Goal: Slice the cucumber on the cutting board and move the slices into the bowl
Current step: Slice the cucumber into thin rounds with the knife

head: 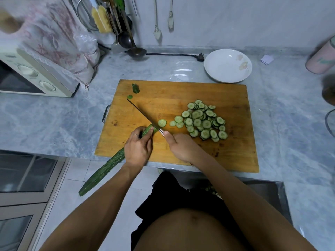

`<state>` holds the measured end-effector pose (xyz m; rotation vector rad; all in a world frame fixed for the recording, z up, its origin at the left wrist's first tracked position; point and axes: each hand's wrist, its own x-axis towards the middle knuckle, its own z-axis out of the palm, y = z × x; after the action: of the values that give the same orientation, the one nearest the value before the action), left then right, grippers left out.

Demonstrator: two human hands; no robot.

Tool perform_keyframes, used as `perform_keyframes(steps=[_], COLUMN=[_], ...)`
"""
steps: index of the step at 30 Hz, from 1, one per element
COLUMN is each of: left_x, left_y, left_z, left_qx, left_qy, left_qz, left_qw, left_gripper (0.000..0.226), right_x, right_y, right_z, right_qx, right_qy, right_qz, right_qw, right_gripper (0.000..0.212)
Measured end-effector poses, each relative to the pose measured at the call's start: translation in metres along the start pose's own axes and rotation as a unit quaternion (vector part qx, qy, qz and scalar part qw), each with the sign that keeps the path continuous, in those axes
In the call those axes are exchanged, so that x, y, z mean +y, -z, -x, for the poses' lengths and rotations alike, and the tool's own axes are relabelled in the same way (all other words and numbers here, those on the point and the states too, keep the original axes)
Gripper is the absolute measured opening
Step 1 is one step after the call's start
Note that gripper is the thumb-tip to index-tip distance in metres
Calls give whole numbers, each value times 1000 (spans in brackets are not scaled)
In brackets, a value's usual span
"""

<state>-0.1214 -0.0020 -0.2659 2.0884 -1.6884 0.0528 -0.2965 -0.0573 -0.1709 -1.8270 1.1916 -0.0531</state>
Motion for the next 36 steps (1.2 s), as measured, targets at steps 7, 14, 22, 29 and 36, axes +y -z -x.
perform_keyframes(steps=[7,14,22,29,36], left_x=[0,2,3,0,-1], left_y=[2,2,-1,-6,-3], left_z=[0,1,1,1,0], left_qx=[-4,2,25,29,26], left_qy=[6,4,-1,1,6], left_qz=[-1,7,0,-6,7], left_qw=[1000,1000,1000,1000,1000], left_gripper=[26,22,20,18,23], right_x=[2,-2,-6,-4,-3], right_y=[6,6,2,-13,-10], right_z=[27,34,21,-2,-7], right_qx=[4,-2,-7,-8,-6], right_qy=[32,32,26,4,-11], right_qz=[12,16,9,4,-18], right_qw=[999,999,1000,1000,1000], right_gripper=[61,60,63,64,63])
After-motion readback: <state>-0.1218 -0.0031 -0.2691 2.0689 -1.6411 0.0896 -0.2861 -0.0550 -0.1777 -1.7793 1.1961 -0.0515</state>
